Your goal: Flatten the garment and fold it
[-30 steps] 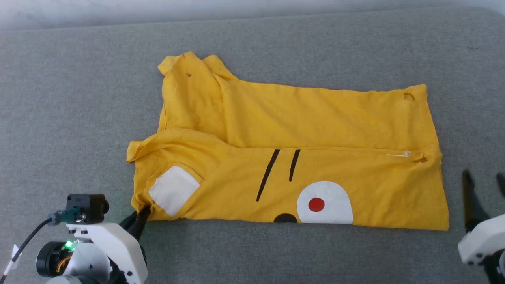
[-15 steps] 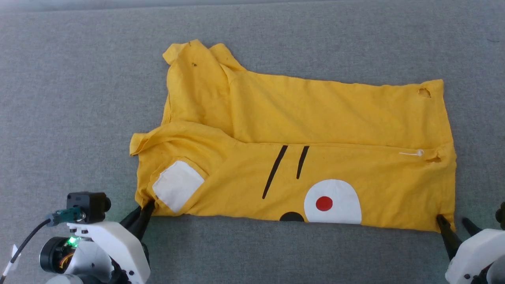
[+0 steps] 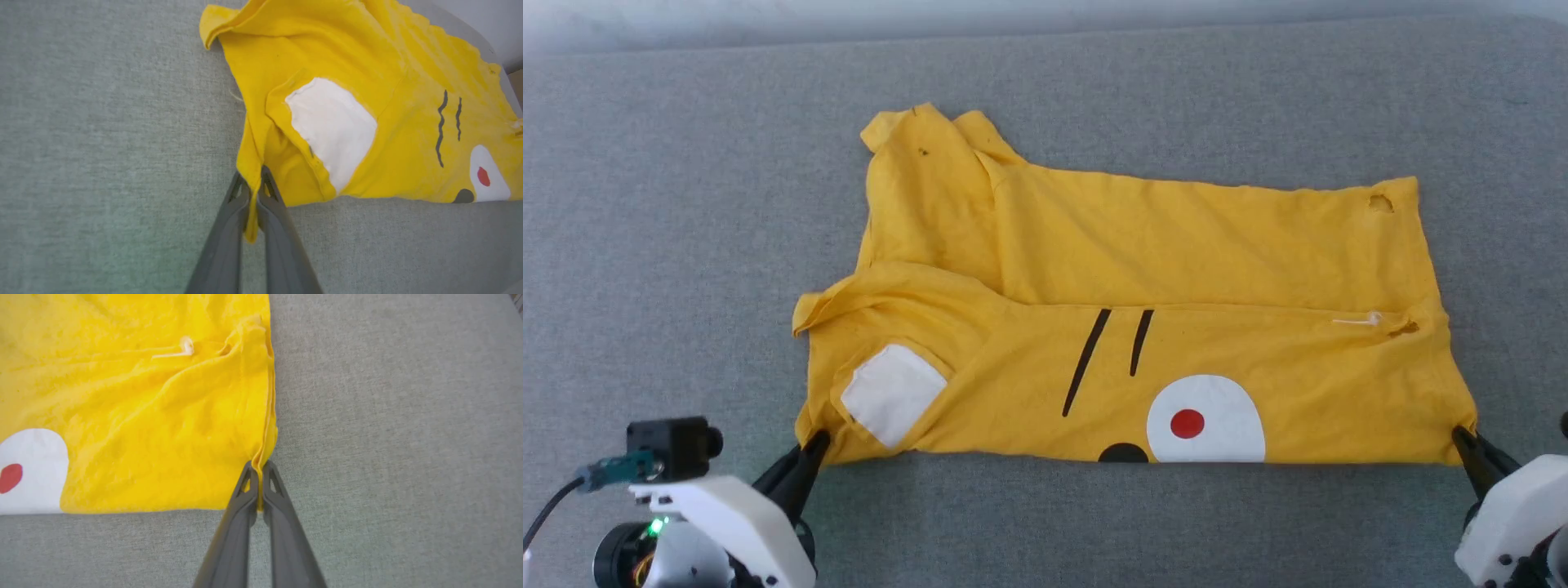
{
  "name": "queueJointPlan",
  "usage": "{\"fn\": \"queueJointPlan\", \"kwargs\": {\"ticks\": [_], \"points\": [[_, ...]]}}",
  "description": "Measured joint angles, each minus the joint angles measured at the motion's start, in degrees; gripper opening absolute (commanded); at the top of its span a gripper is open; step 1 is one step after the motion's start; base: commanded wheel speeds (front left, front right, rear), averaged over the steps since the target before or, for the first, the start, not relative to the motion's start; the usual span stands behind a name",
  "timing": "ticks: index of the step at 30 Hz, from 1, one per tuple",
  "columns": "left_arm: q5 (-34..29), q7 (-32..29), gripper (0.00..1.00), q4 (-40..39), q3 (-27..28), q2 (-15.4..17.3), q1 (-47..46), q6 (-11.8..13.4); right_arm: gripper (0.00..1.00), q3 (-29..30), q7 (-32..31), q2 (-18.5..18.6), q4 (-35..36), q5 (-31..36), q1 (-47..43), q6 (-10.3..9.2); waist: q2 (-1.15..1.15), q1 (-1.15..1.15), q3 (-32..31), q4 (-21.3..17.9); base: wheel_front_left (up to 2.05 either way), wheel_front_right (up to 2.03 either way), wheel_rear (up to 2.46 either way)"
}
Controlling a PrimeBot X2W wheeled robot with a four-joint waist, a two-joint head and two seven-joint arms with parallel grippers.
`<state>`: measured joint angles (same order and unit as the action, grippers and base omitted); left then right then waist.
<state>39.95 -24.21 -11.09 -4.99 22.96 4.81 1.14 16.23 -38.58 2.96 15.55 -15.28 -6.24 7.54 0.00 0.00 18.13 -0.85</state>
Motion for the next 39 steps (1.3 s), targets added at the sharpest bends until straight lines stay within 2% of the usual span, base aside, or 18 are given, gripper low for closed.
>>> {"fn": "queueJointPlan", "kwargs": {"ticks": [6,16,26,27,28,29,30,35,39], "points": [[3.0,-1.7,0.0,-4.4,2.5,0.8,6.3,1.1,0.0,1.3,-3.2,0.0,3.8,-2.9,-3.1,0.0,0.0,-0.01,-2.6,0.1,0.0,0.0,0.0],[7.4,-5.1,0.0,-7.5,3.8,-0.1,17.5,3.6,0.0,4.8,-4.9,0.0,3.3,-3.3,-9.4,0.0,0.0,-0.01,-3.8,1.9,0.0,0.0,0.0],[9.4,-4.5,0.0,-3.7,1.6,-2.6,16.4,2.9,0.0,4.0,-2.4,0.0,-2.2,-4.0,-9.9,0.0,0.0,-0.01,-4.4,3.2,0.0,0.0,0.0],[9.5,-4.5,0.0,-3.3,1.5,-2.9,16.1,2.9,0.38,3.8,-1.9,0.0,-2.7,-4.1,-9.9,0.0,0.0,-0.01,-4.5,3.2,0.0,0.0,0.0],[9.5,-4.3,0.13,-2.9,1.4,-3.0,15.8,2.7,1.0,3.7,-1.2,0.0,-3.1,-4.2,-9.7,0.0,0.0,-0.01,-4.5,3.2,0.0,0.0,0.0],[9.5,-3.9,0.36,-2.6,1.4,-3.0,15.6,2.5,1.0,3.8,-0.7,0.0,-3.7,-4.6,-9.5,0.0,0.0,-0.01,-4.6,3.2,0.0,0.0,0.0],[9.5,-3.7,0.98,-2.4,1.4,-3.1,15.4,2.4,1.0,3.8,-0.3,0.0,-4.3,-5.1,-9.3,-0.01,0.0,0.0,-4.7,3.2,0.0,0.0,0.0],[9.6,-1.1,1.0,-2.5,2.3,-4.4,14.7,2.3,1.0,3.1,3.2,0.0,-3.6,-5.1,-8.5,-0.02,0.0,-0.01,-5.2,3.2,0.0,0.0,0.0],[9.1,2.7,1.0,-5.3,4.7,-4.3,14.7,1.6,1.0,3.1,7.0,0.0,0.3,-4.3,-7.2,-0.02,0.0,-0.01,-4.9,2.9,0.0,0.0,0.0]]}}
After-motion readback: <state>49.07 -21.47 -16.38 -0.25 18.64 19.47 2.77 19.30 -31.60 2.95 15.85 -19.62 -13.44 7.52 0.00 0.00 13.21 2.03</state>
